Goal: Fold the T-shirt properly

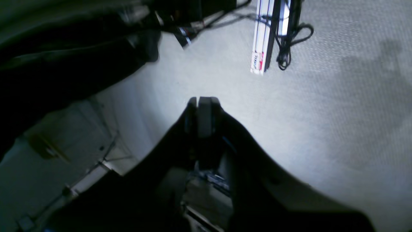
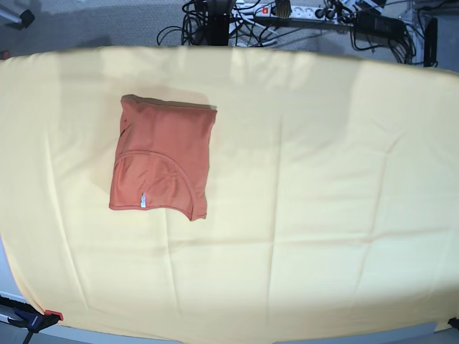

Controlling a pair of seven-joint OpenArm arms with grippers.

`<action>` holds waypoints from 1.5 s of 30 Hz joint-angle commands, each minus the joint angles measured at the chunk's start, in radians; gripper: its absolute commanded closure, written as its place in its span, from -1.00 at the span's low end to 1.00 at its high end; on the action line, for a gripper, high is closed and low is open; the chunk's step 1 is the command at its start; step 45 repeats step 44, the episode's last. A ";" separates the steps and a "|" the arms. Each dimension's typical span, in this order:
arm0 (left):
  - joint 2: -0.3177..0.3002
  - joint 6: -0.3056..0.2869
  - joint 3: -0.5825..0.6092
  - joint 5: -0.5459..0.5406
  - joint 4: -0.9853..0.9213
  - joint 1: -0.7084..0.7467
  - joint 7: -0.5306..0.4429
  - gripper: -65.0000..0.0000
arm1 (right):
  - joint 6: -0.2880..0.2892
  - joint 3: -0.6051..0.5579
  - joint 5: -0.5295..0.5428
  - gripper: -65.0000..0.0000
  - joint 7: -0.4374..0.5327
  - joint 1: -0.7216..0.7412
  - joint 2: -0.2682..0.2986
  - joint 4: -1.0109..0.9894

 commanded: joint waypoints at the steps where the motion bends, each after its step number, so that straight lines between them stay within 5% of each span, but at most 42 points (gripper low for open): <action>1: 0.007 -0.007 0.021 0.015 -0.034 -0.004 -0.016 1.00 | 0.007 -0.016 -0.019 1.00 0.032 0.006 0.010 -0.029; 8: 0.048 -0.006 0.143 0.195 -0.367 -0.176 -0.209 1.00 | 0.007 -0.191 -0.286 1.00 0.306 0.187 0.010 -0.352; 16: 0.132 -0.002 0.181 0.507 -0.719 -0.383 -0.634 1.00 | 0.005 -0.364 -0.537 1.00 0.739 0.392 -0.003 -0.723; 17: 0.139 0.006 0.188 0.560 -0.764 -0.409 -0.694 1.00 | -0.040 -0.381 -0.575 1.00 0.781 0.418 -0.011 -0.759; 19: 0.154 0.072 0.216 0.671 -0.859 -0.463 -0.819 1.00 | -0.175 -0.404 -0.653 1.00 0.858 0.463 -0.032 -0.826; 22: 0.179 0.253 0.285 0.788 -0.997 -0.528 -1.011 1.00 | -0.367 -0.410 -0.759 1.00 0.980 0.500 -0.068 -0.903; 27: 0.229 0.500 0.389 0.833 -1.155 -0.559 -1.340 1.00 | -0.489 -0.414 -0.802 1.00 1.099 0.530 -0.114 -0.964; 30: 0.280 0.574 0.401 0.832 -1.192 -0.558 -1.362 1.00 | -0.502 -0.478 -0.802 1.00 1.098 0.550 -0.119 -0.991; 38: 0.403 0.581 0.401 0.825 -1.213 -0.554 -1.355 1.00 | -0.589 -0.716 -0.802 1.00 1.119 0.550 -0.135 -1.006; 45: 0.425 0.634 0.401 0.828 -1.219 -0.550 -1.354 1.00 | -0.555 -0.737 -0.801 1.00 1.121 0.550 -0.140 -1.006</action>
